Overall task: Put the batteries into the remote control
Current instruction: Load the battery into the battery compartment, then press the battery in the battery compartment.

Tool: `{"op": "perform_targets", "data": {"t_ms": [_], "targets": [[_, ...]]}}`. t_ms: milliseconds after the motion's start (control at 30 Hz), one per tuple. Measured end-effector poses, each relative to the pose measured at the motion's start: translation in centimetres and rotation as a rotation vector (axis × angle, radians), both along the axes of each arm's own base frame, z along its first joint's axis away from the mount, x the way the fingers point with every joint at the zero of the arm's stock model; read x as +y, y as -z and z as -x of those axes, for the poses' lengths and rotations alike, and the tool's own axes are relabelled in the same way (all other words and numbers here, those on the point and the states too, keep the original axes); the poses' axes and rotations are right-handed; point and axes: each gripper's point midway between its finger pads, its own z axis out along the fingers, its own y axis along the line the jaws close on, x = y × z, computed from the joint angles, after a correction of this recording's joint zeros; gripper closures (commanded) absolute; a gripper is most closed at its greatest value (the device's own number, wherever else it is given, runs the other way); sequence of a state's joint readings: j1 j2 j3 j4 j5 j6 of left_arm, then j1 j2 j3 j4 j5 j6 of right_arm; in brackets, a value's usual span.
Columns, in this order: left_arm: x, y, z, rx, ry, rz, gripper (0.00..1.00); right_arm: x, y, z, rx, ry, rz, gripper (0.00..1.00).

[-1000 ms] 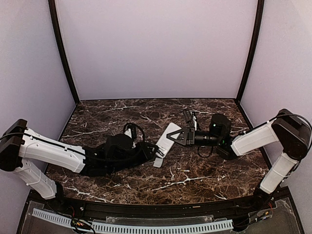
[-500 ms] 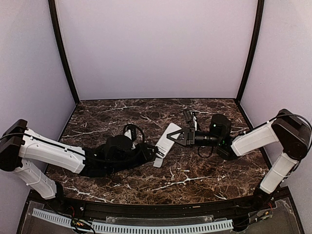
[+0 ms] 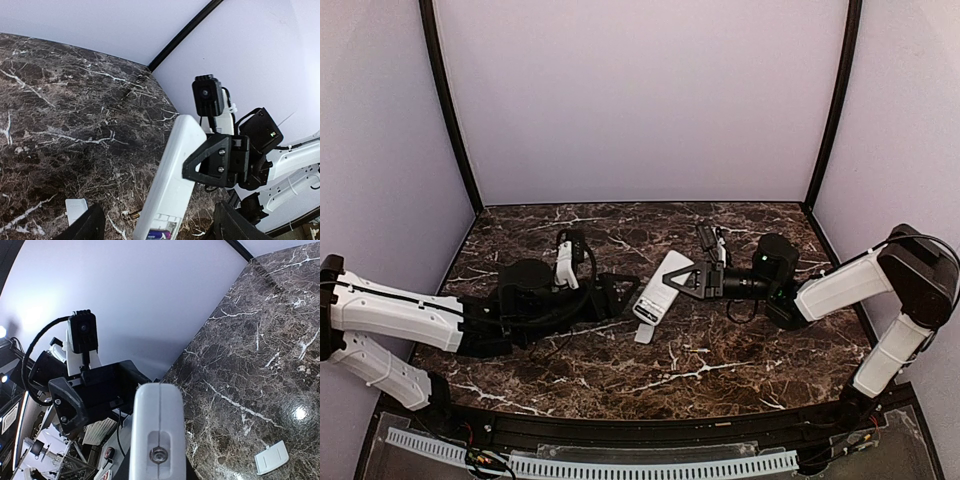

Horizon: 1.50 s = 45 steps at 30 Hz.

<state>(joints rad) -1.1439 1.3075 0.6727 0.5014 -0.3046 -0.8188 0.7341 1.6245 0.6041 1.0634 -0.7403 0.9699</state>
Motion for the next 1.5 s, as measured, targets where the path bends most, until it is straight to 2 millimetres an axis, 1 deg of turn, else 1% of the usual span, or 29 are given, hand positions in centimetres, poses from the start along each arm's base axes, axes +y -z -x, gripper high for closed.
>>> {"op": "perform_targets", "data": {"t_ms": [100,167,233,433,500,600,700,867,1100,1200,1300,1500], "targets": [[0.0,-1.5,0.4,-0.064,0.056,0.003,0.25,0.0,0.0,0.1,-0.001,-0.006,0.000,1.00],[-0.3,-1.7,0.6,-0.092,0.096,-0.016,0.25,0.0,-0.1,0.2,-0.003,-0.013,-0.002,1.00],[-0.6,-1.3,1.0,-0.103,0.132,-0.042,0.25,0.0,-0.1,0.4,-0.006,-0.023,-0.005,1.00],[-2.2,0.9,1.9,-0.088,0.244,-0.133,0.29,0.0,-0.3,0.8,-0.010,-0.048,-0.008,1.00],[-2.7,1.6,2.3,-0.078,0.283,-0.151,0.32,0.0,-0.3,0.9,-0.011,-0.053,-0.009,1.00],[-3.6,2.4,2.9,-0.063,0.339,-0.176,0.40,0.0,-0.3,1.1,-0.012,-0.061,-0.010,1.00],[-4.1,2.9,3.2,-0.052,0.370,-0.183,0.46,0.0,-0.4,1.2,-0.016,-0.072,-0.014,1.00],[-4.3,3.6,3.2,-0.032,0.385,-0.194,0.55,0.0,-0.6,1.3,-0.023,-0.075,-0.020,1.00],[-4.1,3.6,2.9,-0.014,0.375,-0.185,0.70,0.0,-0.9,1.4,-0.021,-0.079,-0.032,1.00],[-4.1,3.6,2.8,-0.008,0.371,-0.180,0.73,0.0,-1.1,1.4,-0.021,-0.079,-0.037,1.00],[-4.1,3.6,2.9,-0.004,0.376,-0.178,0.80,-0.1,-1.1,1.3,-0.020,-0.079,-0.038,1.00],[-4.2,3.6,3.2,0.015,0.397,-0.166,0.87,-0.2,-1.3,1.5,-0.047,-0.098,-0.045,1.00]]}}
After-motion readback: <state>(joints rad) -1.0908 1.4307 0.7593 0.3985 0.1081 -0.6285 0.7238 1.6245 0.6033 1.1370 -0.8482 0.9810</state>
